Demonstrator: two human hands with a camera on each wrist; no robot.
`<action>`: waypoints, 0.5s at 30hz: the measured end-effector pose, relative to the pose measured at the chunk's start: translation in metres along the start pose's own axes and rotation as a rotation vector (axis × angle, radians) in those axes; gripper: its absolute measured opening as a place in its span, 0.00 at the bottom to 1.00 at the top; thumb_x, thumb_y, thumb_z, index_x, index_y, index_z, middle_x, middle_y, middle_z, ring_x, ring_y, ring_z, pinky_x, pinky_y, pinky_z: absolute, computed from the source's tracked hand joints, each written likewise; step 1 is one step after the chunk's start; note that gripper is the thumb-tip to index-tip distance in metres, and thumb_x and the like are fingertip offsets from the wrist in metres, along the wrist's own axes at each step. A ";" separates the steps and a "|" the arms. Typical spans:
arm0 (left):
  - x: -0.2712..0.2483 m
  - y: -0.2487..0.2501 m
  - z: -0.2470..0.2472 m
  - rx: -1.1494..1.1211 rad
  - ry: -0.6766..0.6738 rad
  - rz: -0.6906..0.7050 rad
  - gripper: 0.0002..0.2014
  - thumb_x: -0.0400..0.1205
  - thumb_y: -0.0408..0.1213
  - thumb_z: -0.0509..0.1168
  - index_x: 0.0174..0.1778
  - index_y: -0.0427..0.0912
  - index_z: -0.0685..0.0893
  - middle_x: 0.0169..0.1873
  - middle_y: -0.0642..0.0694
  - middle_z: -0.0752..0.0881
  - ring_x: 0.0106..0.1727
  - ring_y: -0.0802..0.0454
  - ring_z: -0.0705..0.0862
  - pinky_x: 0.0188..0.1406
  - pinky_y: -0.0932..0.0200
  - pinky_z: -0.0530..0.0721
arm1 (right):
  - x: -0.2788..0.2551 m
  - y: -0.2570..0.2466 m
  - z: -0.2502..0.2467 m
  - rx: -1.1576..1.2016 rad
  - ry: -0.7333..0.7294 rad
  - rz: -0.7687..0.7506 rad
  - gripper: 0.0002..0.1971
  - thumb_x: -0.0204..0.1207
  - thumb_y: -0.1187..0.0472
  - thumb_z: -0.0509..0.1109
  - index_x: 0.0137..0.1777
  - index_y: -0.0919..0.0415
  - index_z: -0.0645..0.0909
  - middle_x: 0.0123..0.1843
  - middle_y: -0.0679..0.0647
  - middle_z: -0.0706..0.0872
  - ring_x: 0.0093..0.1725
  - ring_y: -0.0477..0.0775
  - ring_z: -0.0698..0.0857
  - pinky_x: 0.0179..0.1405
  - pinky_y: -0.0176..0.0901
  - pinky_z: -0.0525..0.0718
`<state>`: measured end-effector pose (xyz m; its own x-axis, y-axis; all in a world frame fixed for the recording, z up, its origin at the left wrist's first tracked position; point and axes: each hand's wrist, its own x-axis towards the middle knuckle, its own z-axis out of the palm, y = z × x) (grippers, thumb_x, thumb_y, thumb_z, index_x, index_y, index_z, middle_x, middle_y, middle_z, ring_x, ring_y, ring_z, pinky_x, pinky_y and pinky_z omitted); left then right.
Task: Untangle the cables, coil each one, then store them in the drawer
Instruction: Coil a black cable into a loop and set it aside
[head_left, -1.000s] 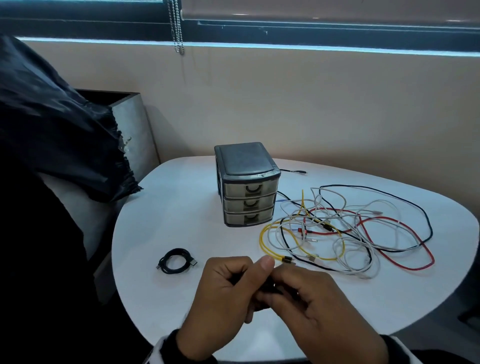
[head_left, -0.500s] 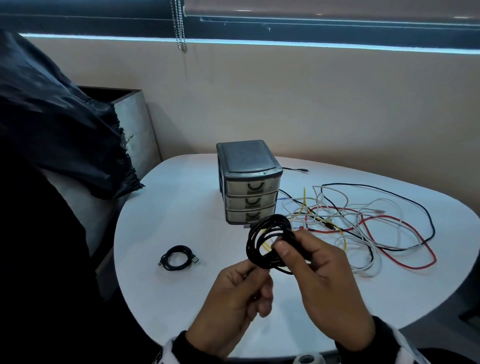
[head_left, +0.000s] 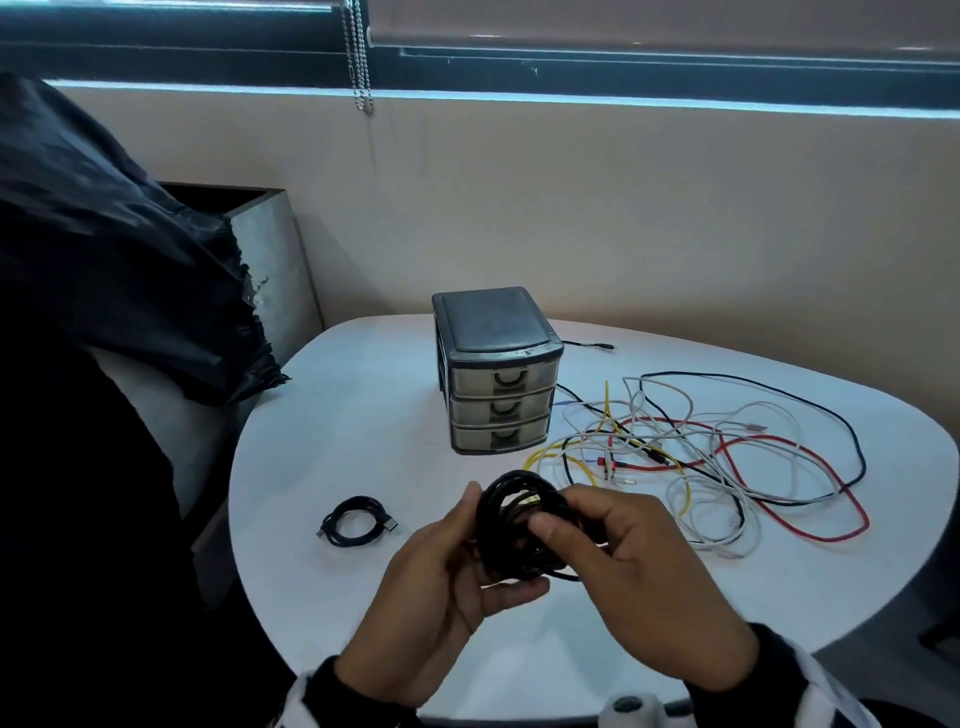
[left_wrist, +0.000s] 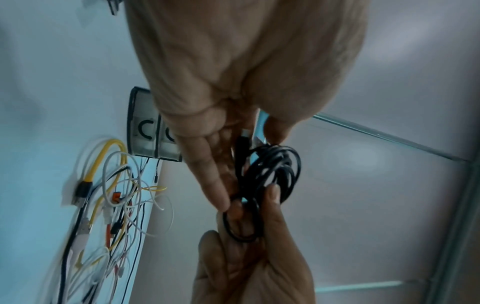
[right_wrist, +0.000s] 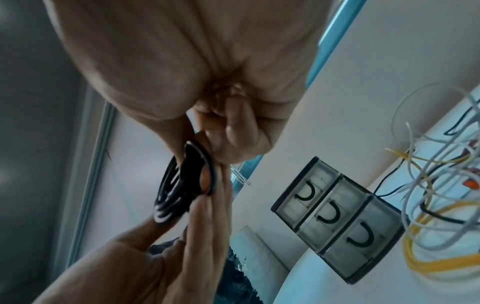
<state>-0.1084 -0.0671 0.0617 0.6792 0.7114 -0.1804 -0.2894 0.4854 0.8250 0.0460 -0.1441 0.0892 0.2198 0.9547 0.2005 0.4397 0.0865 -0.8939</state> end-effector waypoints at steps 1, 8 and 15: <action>-0.001 0.001 -0.001 -0.018 0.009 -0.010 0.20 0.80 0.48 0.61 0.48 0.40 0.95 0.52 0.33 0.91 0.49 0.42 0.92 0.41 0.50 0.91 | 0.000 0.000 0.000 -0.004 -0.026 0.002 0.10 0.78 0.51 0.70 0.43 0.56 0.87 0.38 0.60 0.87 0.41 0.60 0.85 0.44 0.55 0.82; -0.002 -0.004 -0.011 -0.051 -0.095 0.104 0.34 0.60 0.36 0.87 0.63 0.35 0.86 0.60 0.28 0.87 0.59 0.36 0.89 0.55 0.50 0.89 | 0.005 -0.002 0.005 0.302 0.055 0.124 0.08 0.81 0.65 0.69 0.42 0.64 0.88 0.23 0.45 0.81 0.22 0.40 0.73 0.23 0.27 0.69; 0.009 -0.011 0.006 -0.039 0.027 0.216 0.19 0.64 0.32 0.80 0.52 0.38 0.93 0.53 0.33 0.91 0.53 0.43 0.91 0.54 0.58 0.88 | 0.019 -0.002 0.014 0.473 0.196 0.228 0.09 0.79 0.60 0.71 0.41 0.62 0.89 0.25 0.52 0.74 0.24 0.47 0.62 0.20 0.33 0.62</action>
<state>-0.0954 -0.0692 0.0543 0.5802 0.8143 -0.0163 -0.4525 0.3389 0.8249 0.0370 -0.1225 0.0893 0.4414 0.8972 0.0114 -0.0666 0.0454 -0.9968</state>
